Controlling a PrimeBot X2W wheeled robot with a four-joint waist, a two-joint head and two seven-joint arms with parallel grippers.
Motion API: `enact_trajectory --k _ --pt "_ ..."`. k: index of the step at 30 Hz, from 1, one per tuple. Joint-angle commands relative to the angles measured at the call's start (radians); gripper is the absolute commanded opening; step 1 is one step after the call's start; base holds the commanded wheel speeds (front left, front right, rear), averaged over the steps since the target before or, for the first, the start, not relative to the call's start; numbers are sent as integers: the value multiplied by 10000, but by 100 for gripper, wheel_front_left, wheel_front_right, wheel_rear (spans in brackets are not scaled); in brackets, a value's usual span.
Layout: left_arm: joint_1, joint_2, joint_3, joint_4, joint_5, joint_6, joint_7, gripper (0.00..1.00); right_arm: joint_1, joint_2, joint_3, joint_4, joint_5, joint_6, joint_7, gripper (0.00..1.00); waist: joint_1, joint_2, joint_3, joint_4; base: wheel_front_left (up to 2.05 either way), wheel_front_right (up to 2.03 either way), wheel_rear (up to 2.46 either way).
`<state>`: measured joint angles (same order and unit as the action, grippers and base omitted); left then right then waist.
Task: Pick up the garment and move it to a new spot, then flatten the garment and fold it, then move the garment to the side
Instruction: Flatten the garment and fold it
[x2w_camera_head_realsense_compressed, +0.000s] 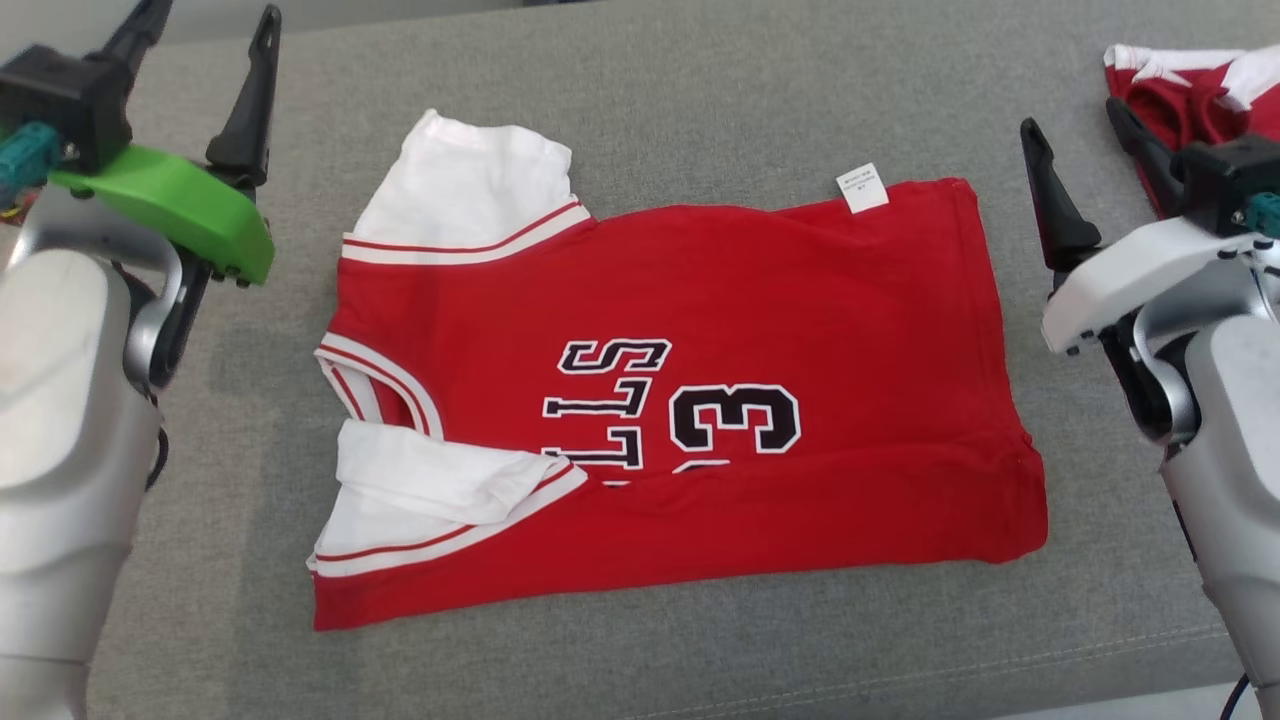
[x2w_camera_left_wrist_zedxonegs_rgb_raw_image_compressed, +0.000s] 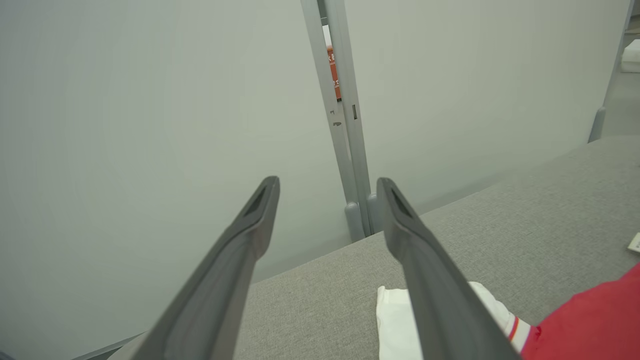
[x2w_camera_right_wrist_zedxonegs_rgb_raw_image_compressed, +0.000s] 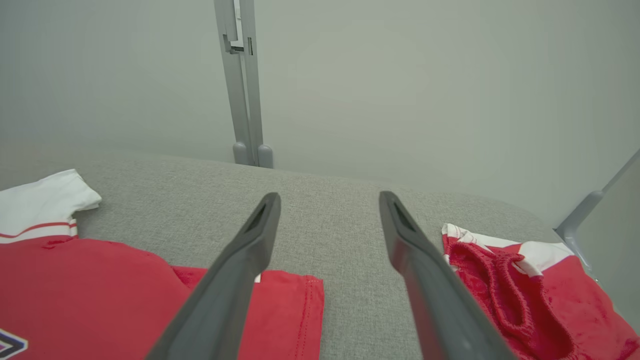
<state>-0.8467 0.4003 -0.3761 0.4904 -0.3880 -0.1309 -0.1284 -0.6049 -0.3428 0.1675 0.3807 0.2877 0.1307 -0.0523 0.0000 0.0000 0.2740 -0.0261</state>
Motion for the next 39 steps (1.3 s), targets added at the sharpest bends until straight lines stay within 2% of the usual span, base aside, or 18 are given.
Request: enact_trajectory --k 1,11,21,28,34,35,36,37,39 --pt "-556 172 -397 246 -248 10 147 100 -453 -14 118 256 105 -1 165 100 0 0 1379 -452 0 0 0" --pt "-2926 845 -2787 2099 -2322 14 1371 100 -2590 397 1505 1919 793 -1 1032 100 0 0 2791 -1154 0 0 0" --pt "-3627 1389 -4856 2823 -3850 13 2101 100 -3410 569 2838 2645 1675 -1 919 100 0 0 3007 -1596 0 0 0" --pt "-4054 1520 -5629 3454 -4231 13 1944 100 -3803 621 3556 2988 2175 -1 870 100 0 0 3149 -1692 0 0 0" --pt "-4223 1247 -6056 4221 -4717 14 2010 100 -3978 561 4215 3325 2654 -1 997 100 0 0 3178 -1633 0 0 0" --pt "-4231 1229 -6149 4271 -4795 14 2048 79 -4000 536 4313 3351 2717 1 1039 46 0 0 3172 -1623 0 0 0" --pt "-4233 1211 -6179 4291 -4928 14 2031 47 -4050 523 4363 3330 2781 -1 994 25 0 0 3167 -1616 0 0 0" --pt "-4247 1204 -6130 4305 -5121 14 1891 0 -4121 479 4391 3295 2865 -1 904 0 0 0 3159 -1601 0 0 0" --pt "-4299 1219 -6133 4324 -5282 16 1684 0 -4193 377 4486 3273 2939 -2 822 0 0 0 3122 -1556 0 0 0"
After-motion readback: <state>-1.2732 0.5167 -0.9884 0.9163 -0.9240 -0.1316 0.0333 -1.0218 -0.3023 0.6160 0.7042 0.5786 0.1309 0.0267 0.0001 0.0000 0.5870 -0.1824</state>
